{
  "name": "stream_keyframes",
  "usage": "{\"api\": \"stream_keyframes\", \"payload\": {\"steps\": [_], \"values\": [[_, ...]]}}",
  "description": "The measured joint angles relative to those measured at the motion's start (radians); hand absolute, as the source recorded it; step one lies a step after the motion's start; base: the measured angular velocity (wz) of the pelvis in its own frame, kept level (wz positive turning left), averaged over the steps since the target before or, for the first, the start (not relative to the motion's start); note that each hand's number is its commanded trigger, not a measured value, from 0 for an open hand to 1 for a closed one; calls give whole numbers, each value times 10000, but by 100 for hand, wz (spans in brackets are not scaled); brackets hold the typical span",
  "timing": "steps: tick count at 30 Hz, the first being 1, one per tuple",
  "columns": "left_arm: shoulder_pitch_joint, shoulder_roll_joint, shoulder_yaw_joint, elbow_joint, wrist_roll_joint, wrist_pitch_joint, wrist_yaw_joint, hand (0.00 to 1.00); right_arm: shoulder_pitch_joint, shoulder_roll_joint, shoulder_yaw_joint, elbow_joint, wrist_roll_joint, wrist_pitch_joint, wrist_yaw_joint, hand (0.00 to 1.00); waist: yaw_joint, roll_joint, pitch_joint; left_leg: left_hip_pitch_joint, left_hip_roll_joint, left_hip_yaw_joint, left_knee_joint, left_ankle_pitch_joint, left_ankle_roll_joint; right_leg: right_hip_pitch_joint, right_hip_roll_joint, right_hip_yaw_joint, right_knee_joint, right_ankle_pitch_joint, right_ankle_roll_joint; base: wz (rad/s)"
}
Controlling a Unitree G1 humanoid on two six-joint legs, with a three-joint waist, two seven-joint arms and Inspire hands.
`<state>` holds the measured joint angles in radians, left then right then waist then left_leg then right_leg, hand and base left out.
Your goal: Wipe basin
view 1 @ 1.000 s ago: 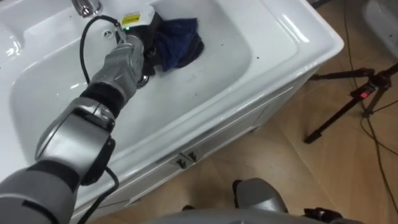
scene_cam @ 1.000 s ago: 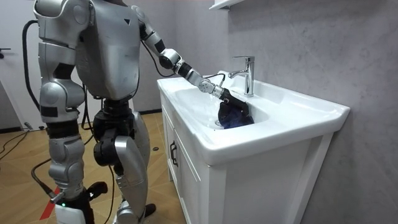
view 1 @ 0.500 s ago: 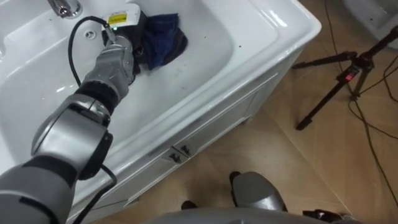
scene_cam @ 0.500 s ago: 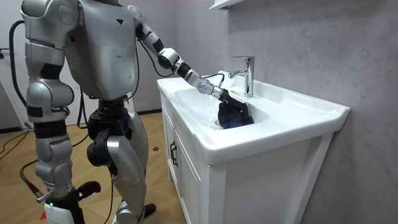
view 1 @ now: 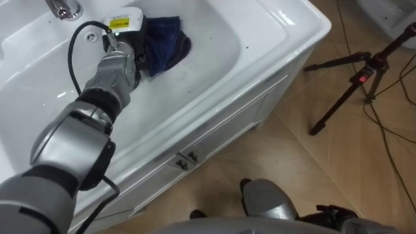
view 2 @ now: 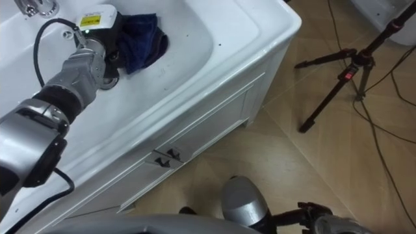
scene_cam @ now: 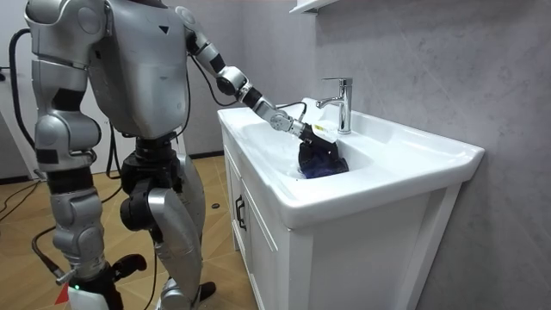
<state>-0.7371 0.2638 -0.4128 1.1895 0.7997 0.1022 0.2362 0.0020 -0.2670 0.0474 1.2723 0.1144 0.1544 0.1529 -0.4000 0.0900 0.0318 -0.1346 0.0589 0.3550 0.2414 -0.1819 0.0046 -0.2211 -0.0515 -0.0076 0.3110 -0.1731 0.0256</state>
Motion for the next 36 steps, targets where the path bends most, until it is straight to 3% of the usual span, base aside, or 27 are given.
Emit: {"api": "stream_keyframes", "payload": {"steps": [5,7,9,13,15,20,26,36], "values": [[673,88,649,-32,-13,-11,23,100,131,5,-32,-80,189,15,-280,0,322,13,-25,184,-9,-7,-54,3,-7,200,7,35,17,-54,-5,-2],[1006,254,689,-10,-34,-27,25,100,138,3,-35,-58,398,32,-371,0,458,-32,-16,258,-11,-20,-56,12,-21,286,-15,-47,21,-88,-23,5],[1437,343,1067,-38,-43,-249,118,100,180,7,-152,-59,537,98,-430,0,644,-8,-202,279,-10,-105,-52,21,-36,353,-69,-261,32,-108,-59,13],[1840,349,1541,-34,-35,-259,88,100,215,23,-473,-227,1082,99,-630,0,1000,-38,-245,521,-11,-248,-40,21,-42,697,-78,-404,-36,-132,-80,11],[2172,362,2179,-26,-16,-261,82,100,288,14,-810,-306,1370,70,-687,0,1293,-24,-280,702,-10,-310,-44,27,-52,851,-76,-442,-56,-147,-90,8],[2829,396,3138,-230,-3,-409,98,100,322,19,-1368,-318,1965,-123,-728,0,1882,147,-396,940,25,-340,-108,36,-69,1251,-28,-528,-368,-105,-79,3],[3266,397,3332,-823,22,-505,73,100,235,34,-1412,-264,1945,-114,-730,0,2170,140,-415,1113,13,-471,-204,51,-93,1518,-56,-729,-534,-63,-101,3],[4443,398,3589,-1702,-14,-811,-9,100,546,35,-1795,-157,1934,-113,-626,0,2308,164,-462,2034,-9,-571,-632,99,-172,2566,24,-798,-1123,-60,-151,1]]}}
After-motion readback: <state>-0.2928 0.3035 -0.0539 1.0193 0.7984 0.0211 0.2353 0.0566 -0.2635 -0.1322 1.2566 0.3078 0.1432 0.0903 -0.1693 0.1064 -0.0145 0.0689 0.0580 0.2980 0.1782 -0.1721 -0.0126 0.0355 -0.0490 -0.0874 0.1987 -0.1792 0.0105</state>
